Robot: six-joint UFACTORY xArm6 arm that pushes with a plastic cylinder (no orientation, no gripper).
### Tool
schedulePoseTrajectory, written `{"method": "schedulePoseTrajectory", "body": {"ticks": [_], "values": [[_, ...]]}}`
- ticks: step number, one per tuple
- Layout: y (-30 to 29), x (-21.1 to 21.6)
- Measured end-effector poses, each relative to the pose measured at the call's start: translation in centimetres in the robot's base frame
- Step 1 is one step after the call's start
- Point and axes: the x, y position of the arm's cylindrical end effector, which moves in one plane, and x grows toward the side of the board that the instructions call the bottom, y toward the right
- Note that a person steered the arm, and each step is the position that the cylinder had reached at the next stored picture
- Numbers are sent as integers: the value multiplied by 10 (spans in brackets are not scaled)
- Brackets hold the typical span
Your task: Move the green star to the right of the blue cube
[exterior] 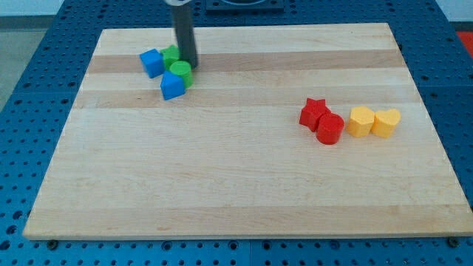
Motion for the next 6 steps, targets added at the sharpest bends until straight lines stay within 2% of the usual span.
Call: {"method": "schedulePoseTrajectory", "body": {"ticks": [1, 2, 3, 4, 5, 6], "values": [[-8, 20], [48, 20], [30, 68], [-35, 70], [-64, 76], [26, 109]]}}
